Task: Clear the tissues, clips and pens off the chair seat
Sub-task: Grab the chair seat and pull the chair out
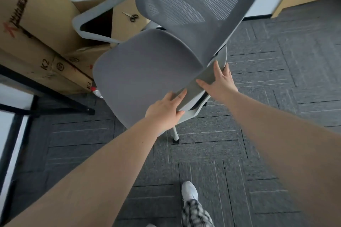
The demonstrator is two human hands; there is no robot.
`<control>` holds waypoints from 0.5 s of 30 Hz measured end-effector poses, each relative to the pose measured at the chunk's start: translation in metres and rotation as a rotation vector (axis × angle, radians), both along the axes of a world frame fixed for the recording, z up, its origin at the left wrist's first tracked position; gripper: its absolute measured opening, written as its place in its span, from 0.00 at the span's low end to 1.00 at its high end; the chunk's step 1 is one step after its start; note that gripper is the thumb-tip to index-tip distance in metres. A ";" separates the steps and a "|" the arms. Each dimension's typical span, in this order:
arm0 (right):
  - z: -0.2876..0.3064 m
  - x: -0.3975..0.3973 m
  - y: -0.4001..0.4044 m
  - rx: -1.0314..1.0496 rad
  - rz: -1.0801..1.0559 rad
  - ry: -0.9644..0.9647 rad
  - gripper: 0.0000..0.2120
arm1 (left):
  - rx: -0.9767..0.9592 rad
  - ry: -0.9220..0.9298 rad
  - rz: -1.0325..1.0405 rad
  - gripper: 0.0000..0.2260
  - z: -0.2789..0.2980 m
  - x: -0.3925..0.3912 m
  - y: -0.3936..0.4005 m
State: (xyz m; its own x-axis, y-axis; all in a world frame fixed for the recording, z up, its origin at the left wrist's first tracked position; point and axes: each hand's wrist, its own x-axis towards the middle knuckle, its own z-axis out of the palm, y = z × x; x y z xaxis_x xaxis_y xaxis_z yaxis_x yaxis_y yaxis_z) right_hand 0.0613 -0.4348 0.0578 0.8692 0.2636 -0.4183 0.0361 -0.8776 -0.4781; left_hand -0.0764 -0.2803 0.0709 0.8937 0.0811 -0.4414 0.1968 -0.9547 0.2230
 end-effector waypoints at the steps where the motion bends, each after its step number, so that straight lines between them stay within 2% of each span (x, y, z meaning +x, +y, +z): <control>1: 0.001 -0.003 0.000 -0.002 -0.003 -0.001 0.47 | -0.002 0.003 -0.004 0.29 -0.001 -0.002 0.001; 8: 0.001 -0.043 0.000 -0.014 -0.021 0.000 0.47 | 0.000 -0.001 -0.033 0.29 -0.001 -0.032 0.013; 15: 0.002 -0.122 -0.005 -0.017 -0.059 -0.013 0.47 | -0.001 -0.013 -0.050 0.28 -0.003 -0.102 0.016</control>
